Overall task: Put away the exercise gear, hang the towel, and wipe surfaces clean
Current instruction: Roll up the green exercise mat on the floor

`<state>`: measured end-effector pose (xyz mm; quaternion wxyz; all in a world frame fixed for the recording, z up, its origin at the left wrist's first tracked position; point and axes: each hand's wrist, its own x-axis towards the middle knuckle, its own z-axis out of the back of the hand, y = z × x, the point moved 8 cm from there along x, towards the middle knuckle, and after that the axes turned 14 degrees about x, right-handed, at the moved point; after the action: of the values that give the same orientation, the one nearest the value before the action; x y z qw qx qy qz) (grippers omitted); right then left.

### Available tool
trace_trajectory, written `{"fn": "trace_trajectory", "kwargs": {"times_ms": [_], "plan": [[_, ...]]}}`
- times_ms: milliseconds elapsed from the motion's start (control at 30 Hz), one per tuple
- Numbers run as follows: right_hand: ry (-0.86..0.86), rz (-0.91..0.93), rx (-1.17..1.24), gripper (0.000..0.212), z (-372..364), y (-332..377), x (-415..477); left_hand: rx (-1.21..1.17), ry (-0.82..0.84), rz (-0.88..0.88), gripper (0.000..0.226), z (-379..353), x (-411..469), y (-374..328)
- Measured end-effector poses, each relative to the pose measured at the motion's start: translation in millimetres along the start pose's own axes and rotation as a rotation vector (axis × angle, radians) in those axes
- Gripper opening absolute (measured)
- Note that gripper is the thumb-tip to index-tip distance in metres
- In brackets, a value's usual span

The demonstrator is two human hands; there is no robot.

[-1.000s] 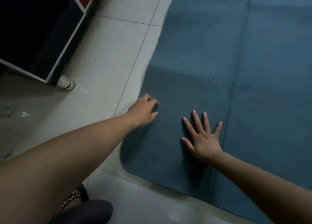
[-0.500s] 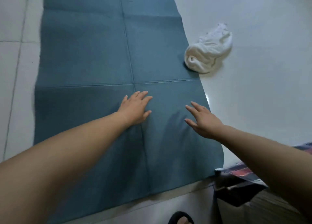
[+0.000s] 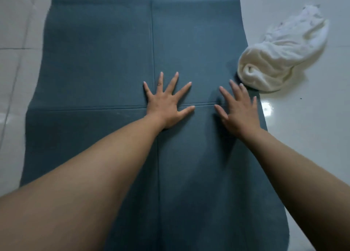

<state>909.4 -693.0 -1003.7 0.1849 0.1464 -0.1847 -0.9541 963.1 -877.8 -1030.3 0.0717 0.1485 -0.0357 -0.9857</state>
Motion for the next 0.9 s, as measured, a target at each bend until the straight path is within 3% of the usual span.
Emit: {"fn": "trace_trajectory", "kwargs": {"times_ms": [167, 600, 800, 900], "plan": [[0.020, 0.059, -0.096, 0.054, 3.8, -5.8, 48.7, 0.023, -0.077, 0.030, 0.068, -3.9, 4.7, 5.0], [-0.057, -0.009, -0.003, 0.054, 8.1, -29.4, 75.3, 0.044, -0.103, 0.035, 0.068, -3.9, 5.2, 5.8], [-0.188, -0.512, 0.182, 0.059, 39.1, -101.7, 64.3, 0.076, -0.089, -0.011, 0.066, -4.2, 5.9, 2.6], [-0.124, -0.305, 0.154, 0.058, 20.3, -59.6, 48.0, 0.068, -0.090, -0.014, 0.066, -3.1, 5.8, 1.2]]}}
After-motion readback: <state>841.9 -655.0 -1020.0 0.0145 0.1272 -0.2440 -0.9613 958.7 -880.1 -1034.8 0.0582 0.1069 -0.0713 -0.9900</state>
